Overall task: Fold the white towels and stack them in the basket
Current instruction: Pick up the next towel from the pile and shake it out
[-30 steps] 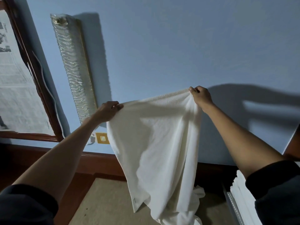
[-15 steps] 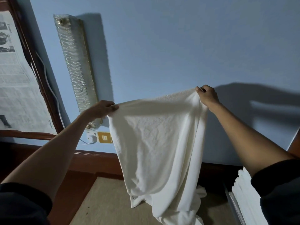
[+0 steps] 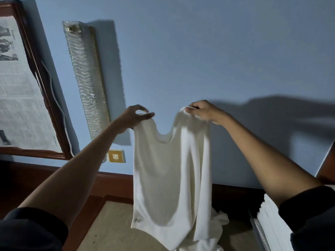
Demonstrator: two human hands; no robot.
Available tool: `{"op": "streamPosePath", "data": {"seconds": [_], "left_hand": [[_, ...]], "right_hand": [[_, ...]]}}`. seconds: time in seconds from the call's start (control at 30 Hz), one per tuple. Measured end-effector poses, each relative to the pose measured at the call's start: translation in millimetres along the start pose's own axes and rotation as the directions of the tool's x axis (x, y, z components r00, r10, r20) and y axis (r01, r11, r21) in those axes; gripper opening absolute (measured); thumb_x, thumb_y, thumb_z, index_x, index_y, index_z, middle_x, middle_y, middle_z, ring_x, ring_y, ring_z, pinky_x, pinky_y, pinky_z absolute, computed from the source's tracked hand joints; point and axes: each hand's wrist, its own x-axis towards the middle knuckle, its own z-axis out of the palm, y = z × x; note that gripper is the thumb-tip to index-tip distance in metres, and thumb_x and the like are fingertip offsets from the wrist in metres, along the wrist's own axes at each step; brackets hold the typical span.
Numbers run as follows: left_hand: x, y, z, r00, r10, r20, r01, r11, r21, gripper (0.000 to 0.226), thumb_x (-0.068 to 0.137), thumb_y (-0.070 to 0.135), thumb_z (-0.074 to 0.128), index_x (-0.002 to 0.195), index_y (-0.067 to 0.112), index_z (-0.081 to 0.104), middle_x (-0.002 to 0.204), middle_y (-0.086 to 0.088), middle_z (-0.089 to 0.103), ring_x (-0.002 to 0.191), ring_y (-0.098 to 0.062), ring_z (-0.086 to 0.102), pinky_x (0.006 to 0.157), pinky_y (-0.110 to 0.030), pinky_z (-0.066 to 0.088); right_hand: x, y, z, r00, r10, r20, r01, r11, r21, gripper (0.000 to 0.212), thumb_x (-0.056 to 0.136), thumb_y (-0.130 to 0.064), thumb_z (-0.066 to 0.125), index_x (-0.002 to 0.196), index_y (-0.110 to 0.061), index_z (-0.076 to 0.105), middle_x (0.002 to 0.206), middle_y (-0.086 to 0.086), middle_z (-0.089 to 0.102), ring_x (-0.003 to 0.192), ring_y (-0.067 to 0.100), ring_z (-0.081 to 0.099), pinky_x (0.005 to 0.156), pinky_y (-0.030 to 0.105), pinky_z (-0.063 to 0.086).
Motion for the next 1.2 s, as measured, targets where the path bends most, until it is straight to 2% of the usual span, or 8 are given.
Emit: {"op": "streamPosePath", "data": {"seconds": [0.13,0.27,0.4,0.53,0.8,0.9,1.07,1.2], "left_hand": [[-4.6,42.2,28.2,0.937,0.009,0.348,-0.031,0.998,0.055,0.045,0.083,0.052,0.08,0.125,0.039,0.068,0.102,0.011,0.067,0.079,-0.01,0.061,0.05,-0.019,0.042],[-6.2,43.9,32.9,0.926,0.055,0.374,-0.051,0.998,-0.021,0.028,0.093,0.04,0.074,0.092,0.012,0.076,0.069,0.003,0.053,0.058,-0.012,0.045,0.048,-0.02,0.033],[-6.5,45.5,16.5,0.975,0.131,0.18,-0.105,0.983,-0.149,0.018,0.097,0.022,0.07,0.085,0.01,0.075,0.057,0.013,0.058,0.048,-0.003,0.051,0.045,-0.017,0.039],[8.0,31.2,-1.9,0.991,0.065,-0.12,-0.088,0.975,-0.203,0.012,0.094,0.021,0.074,0.089,0.011,0.078,0.058,0.005,0.058,0.053,-0.011,0.049,0.049,-0.021,0.039],[3.0,-46.5,-42.9,0.801,-0.284,-0.526,0.244,0.959,-0.145,0.023,0.092,0.025,0.073,0.109,0.01,0.079,0.098,-0.019,0.075,0.089,-0.035,0.071,0.076,-0.041,0.062],[-7.5,-37.5,-26.4,0.926,-0.227,-0.301,0.219,0.974,-0.06,0.013,0.093,0.014,0.074,0.105,0.007,0.072,0.06,-0.007,0.06,0.046,-0.016,0.05,0.033,-0.018,0.041],[-24.5,16.1,14.8,0.939,-0.018,0.342,-0.021,0.993,0.112,0.064,0.072,0.054,0.087,0.129,0.045,0.061,0.091,0.003,0.062,0.061,-0.012,0.052,0.052,-0.024,0.041],[-37.7,55.8,41.1,0.88,-0.046,0.473,0.057,0.998,-0.007,0.03,0.098,0.032,0.069,0.128,0.03,0.068,0.079,0.01,0.067,0.05,0.001,0.053,0.045,-0.013,0.037]], "right_hand": [[5.3,-19.7,17.4,0.994,-0.087,0.07,0.08,0.992,0.098,0.034,0.097,-0.047,0.064,0.094,-0.013,0.068,0.084,-0.003,0.057,0.078,0.01,0.049,0.071,0.027,0.038],[-5.2,-17.9,9.3,0.993,-0.071,0.096,0.053,0.983,0.174,0.026,0.095,-0.039,0.07,0.095,-0.013,0.07,0.083,-0.006,0.063,0.077,0.008,0.056,0.073,0.023,0.043],[-16.8,-0.6,0.5,0.983,0.02,0.18,-0.051,0.985,0.167,0.028,0.09,-0.044,0.074,0.097,-0.017,0.071,0.089,-0.006,0.075,0.08,0.01,0.069,0.073,0.023,0.053],[-23.1,14.4,1.3,0.982,0.104,0.156,-0.135,0.969,0.206,0.08,0.073,-0.064,0.081,0.13,-0.012,0.064,0.117,-0.002,0.073,0.1,0.012,0.072,0.091,0.032,0.057],[-47.7,41.7,-19.5,0.98,0.161,0.115,-0.178,0.97,0.162,0.044,0.076,-0.054,0.077,0.094,-0.014,0.078,0.089,0.001,0.076,0.082,0.015,0.07,0.07,0.025,0.053],[-41.5,22.4,-10.4,0.984,0.145,0.105,-0.158,0.98,0.121,0.043,0.082,-0.052,0.077,0.068,-0.013,0.07,0.068,-0.005,0.062,0.066,0.01,0.058,0.06,0.024,0.041],[-26.7,-20.3,15.0,0.989,0.0,0.146,-0.014,0.995,0.094,0.075,0.082,-0.065,0.073,0.065,-0.008,0.027,0.073,0.007,0.024,0.066,0.02,0.027,0.063,0.033,0.021],[-27.2,-34.0,22.5,0.985,-0.023,0.172,0.004,0.993,0.114,0.087,0.078,-0.07,0.073,0.073,0.009,0.036,0.075,0.02,0.026,0.071,0.027,0.028,0.071,0.036,0.023]]}}
